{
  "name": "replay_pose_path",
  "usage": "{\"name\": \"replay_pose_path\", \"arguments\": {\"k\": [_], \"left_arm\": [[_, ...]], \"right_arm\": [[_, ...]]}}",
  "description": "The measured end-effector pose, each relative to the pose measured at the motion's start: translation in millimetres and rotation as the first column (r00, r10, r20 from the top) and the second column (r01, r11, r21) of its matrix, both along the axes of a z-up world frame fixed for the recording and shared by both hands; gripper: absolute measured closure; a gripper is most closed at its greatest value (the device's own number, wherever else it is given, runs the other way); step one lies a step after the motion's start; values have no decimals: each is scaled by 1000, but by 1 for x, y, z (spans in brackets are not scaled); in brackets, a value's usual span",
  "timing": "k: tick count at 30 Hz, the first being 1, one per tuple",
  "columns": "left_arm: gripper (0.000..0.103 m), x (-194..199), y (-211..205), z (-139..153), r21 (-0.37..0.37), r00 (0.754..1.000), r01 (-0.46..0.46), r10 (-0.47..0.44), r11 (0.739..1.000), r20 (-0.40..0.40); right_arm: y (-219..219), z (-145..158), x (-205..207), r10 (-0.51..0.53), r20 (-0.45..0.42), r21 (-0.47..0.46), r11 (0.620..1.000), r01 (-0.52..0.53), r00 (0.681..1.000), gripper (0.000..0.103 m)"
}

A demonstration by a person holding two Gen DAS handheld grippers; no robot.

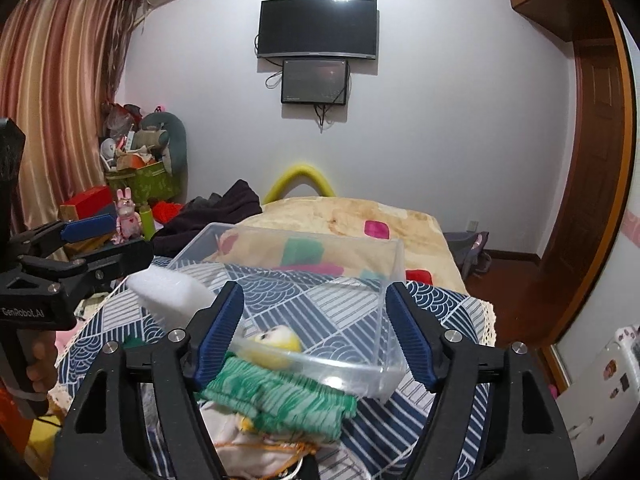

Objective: Organize soft objects
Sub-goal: 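Grasp the green knitted glove with the right tool while the left tool grasps the green-yellow sponge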

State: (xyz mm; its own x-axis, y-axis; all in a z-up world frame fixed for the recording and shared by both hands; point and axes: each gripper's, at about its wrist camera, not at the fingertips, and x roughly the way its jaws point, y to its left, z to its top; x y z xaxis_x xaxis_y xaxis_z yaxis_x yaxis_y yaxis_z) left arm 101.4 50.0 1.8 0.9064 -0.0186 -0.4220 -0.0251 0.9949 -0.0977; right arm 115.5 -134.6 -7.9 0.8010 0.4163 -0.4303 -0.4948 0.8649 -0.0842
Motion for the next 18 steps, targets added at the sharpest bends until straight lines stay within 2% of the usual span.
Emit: {"name": "replay_pose_path", "arguments": {"k": [7,13,14,18], "left_arm": [[1,-19,5,-28,13,998,-20,20,1000,-55],[1,-35,18,-57,48,991,-96,100,994,-85],[2,-37,20,-62,50,990,-104,108,993,-89],[20,-40,28,-78,28,986,-110,112,994,-123]], "right_arm": [[2,-18,-11,7,-27,-1,1000,-7,1000,26],[5,-40,-9,8,-107,19,1000,-6,994,26],[5,-43,-9,12,-119,23,1000,-9,993,26],[8,-54,-9,-8,-146,6,1000,9,989,26]]}}
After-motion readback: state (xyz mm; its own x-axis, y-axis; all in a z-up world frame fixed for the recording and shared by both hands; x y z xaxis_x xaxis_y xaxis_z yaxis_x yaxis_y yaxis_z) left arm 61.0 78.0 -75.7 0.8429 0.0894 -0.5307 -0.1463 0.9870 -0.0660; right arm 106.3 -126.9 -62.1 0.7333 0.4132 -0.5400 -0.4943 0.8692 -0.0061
